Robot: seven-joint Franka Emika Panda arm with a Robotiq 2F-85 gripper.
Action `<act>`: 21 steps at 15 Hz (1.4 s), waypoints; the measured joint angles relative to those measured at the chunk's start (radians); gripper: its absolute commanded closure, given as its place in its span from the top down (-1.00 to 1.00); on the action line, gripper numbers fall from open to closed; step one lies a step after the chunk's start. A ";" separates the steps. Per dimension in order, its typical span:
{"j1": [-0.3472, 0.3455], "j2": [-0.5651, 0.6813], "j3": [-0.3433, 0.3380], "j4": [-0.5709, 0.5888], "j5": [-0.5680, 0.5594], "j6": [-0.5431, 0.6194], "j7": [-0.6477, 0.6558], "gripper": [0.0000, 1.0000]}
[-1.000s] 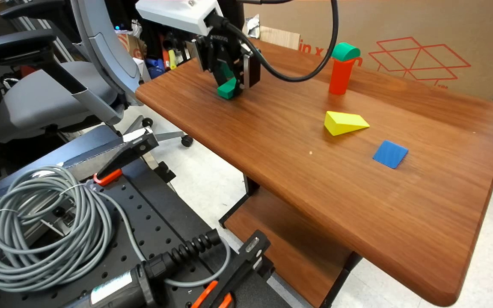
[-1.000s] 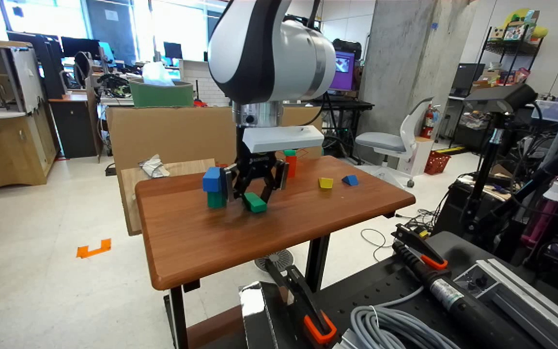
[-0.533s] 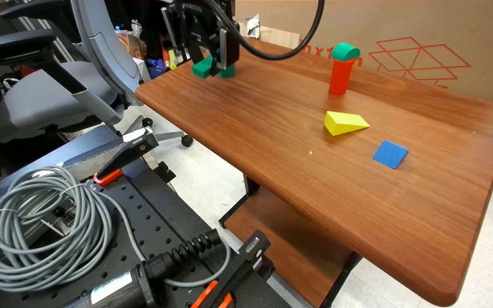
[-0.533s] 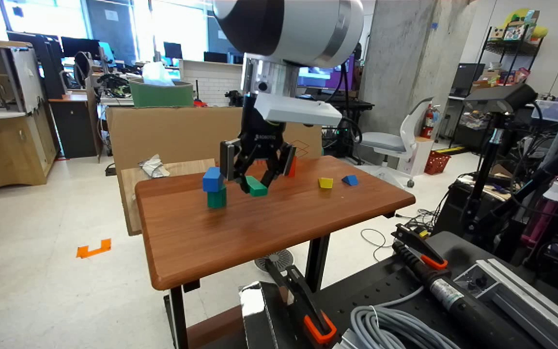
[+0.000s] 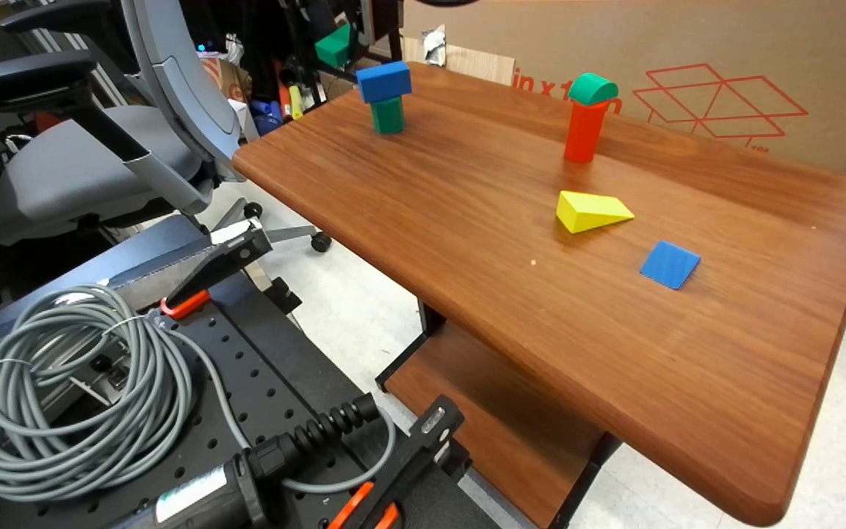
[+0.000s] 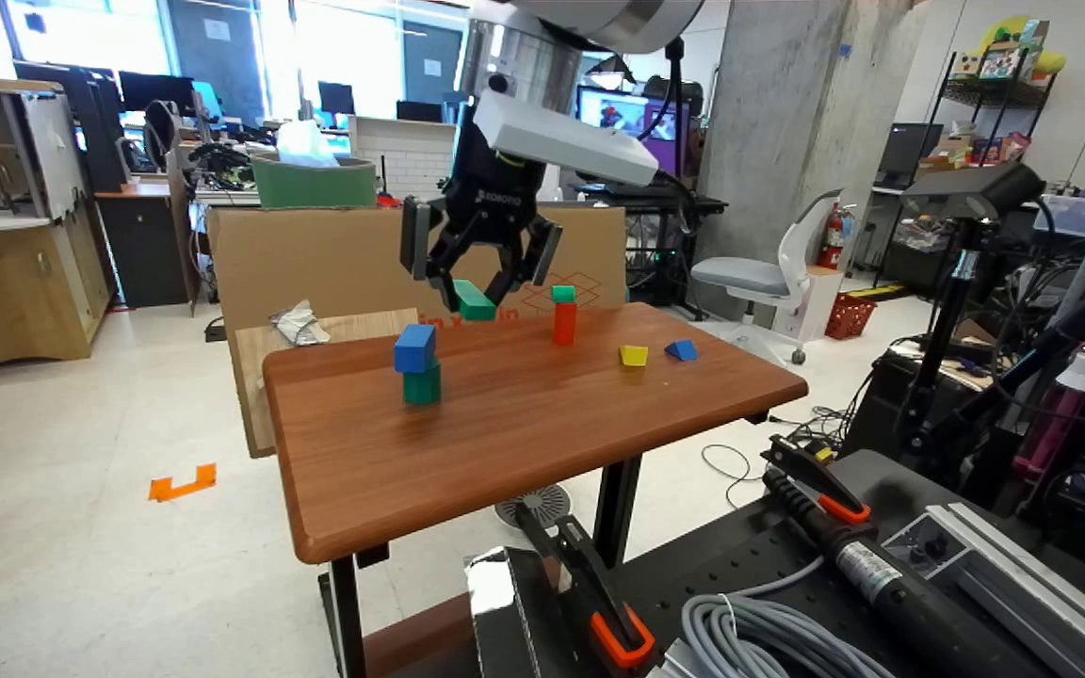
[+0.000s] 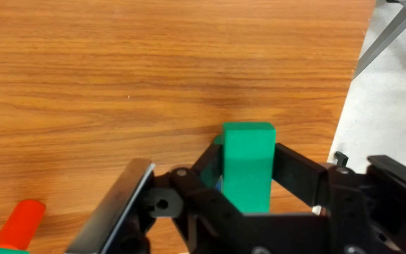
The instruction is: Pick up the green and yellow blocks from the counter and place them on top of the stack on the left then move the blue block to the left.
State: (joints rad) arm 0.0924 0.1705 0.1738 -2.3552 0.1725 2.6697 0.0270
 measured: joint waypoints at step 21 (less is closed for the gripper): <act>0.104 0.225 -0.081 0.285 -0.115 -0.067 0.355 -0.69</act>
State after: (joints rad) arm 0.1962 0.3955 0.0927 -2.0706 0.0572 2.6031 0.3817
